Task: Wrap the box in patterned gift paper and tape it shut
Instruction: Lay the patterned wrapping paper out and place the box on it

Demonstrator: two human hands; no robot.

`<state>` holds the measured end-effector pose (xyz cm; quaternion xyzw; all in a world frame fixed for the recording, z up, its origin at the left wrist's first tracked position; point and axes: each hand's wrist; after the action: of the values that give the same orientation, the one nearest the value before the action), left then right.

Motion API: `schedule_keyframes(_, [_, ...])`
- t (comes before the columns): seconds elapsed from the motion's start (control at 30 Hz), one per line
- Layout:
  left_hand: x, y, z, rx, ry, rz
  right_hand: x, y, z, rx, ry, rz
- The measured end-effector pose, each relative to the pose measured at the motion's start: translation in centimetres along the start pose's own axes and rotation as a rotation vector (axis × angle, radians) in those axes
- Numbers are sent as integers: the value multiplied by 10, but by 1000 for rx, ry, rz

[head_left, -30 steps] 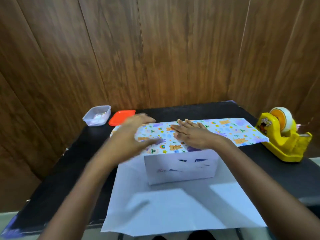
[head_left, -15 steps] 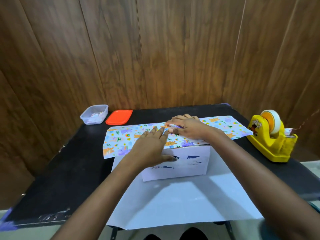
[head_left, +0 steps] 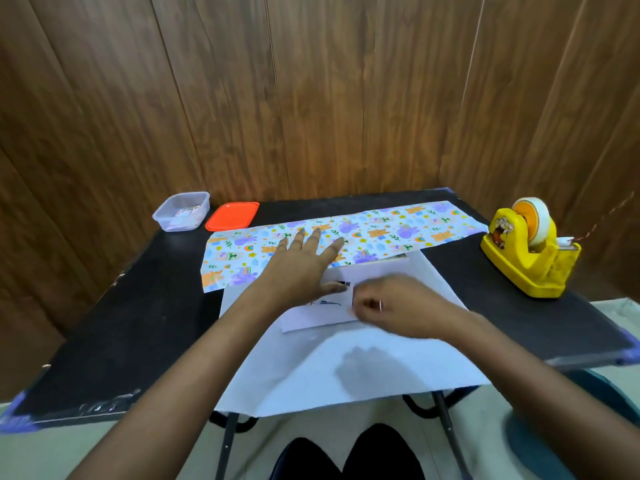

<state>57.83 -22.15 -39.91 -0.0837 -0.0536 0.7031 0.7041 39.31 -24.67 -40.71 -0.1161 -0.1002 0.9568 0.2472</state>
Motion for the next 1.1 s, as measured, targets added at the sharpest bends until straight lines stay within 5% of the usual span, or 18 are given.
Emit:
schedule_keyframes(0.17, [0,-1,0,-17,3,-16,29,-4,-49,35,-429,36])
schedule_keyframes(0.5, [1,13,-6,5,51,40,28,-10,-53,415,-282,153])
schedule_keyframes(1.1, [-4,20,-9,-41,65,115,40,-18,-49,307,-357,138])
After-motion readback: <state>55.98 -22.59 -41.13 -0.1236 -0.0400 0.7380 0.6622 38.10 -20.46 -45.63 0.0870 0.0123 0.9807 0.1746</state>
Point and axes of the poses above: each hand's wrist, its own x-axis away from the middle knuckle, its own z-axis out of the back of the hand, y = z × x, and after that the axes turned 1 degree about z, right-handed
